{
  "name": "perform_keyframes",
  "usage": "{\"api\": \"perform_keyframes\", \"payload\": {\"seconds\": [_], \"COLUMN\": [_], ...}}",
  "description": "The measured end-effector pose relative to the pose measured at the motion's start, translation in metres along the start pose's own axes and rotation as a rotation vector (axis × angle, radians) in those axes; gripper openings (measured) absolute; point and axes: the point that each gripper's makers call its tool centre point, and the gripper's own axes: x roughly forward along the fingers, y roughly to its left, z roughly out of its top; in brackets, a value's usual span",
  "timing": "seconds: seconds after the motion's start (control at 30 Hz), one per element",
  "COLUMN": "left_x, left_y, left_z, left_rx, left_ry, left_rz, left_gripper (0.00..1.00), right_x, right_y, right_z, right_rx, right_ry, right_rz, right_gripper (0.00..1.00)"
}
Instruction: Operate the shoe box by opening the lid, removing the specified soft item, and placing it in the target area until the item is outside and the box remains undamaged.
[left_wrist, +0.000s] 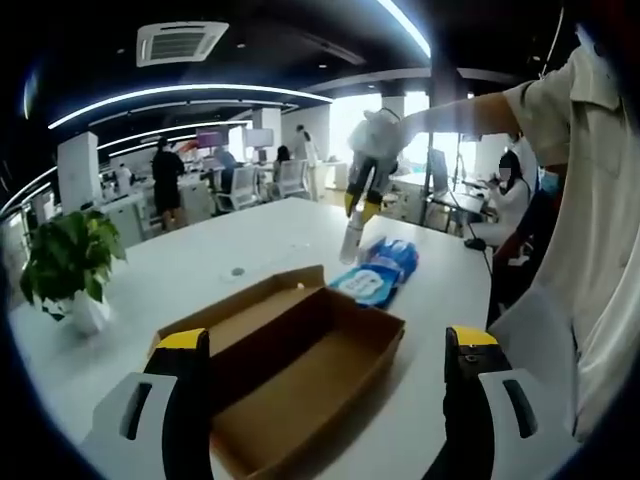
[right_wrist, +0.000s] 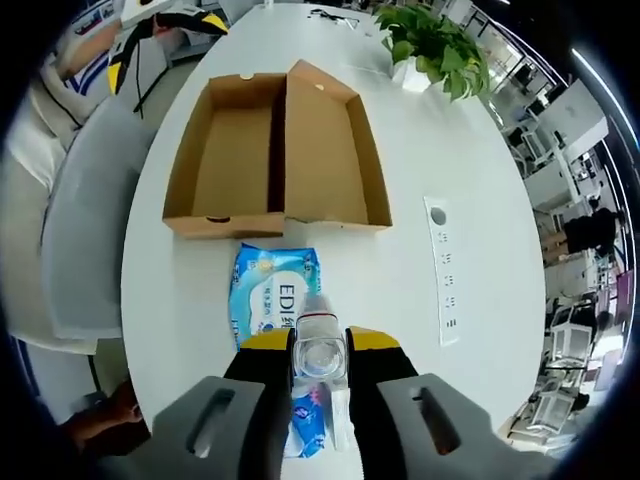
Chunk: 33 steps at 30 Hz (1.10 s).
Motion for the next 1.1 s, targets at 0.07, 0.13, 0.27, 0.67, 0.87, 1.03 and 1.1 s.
{"api": "perform_keyframes", "payload": {"seconds": [0.07, 0.13, 0.27, 0.67, 0.87, 1.03, 1.1], "left_x": [-0.001, -0.004, -0.012, -0.027, -0.033, -0.039, -0.041], "left_y": [0.0, 0.0, 0.002, 0.01, 0.015, 0.022, 0.023], "left_z": [-0.003, -0.007, -0.012, -0.029, -0.033, -0.04, -0.044], "left_rx": [0.0, -0.008, -0.004, -0.049, -0.063, -0.085, -0.092], "left_ry": [0.005, 0.009, 0.012, 0.03, 0.029, 0.031, 0.036], "left_rz": [0.005, 0.012, 0.033, 0.077, 0.093, 0.121, 0.129], "left_gripper": [1.0, 1.0, 1.0, 1.0, 0.99, 0.98, 0.98], "right_x": [0.004, 0.01, 0.021, 0.047, 0.059, 0.067, 0.07], "right_y": [-0.004, -0.008, -0.012, -0.02, -0.02, -0.02, -0.019], "right_z": [-0.001, -0.001, -0.003, -0.008, -0.007, -0.012, -0.014], "right_rx": [-0.012, -0.019, -0.031, -0.06, -0.062, -0.068, -0.059], "right_ry": [0.009, 0.017, 0.035, 0.076, 0.079, 0.099, 0.104], "right_rz": [-0.005, -0.012, -0.008, 0.013, 0.026, 0.038, 0.047], "right_gripper": [0.17, 0.17, 0.17, 0.17, 0.17, 0.17, 0.17]}}
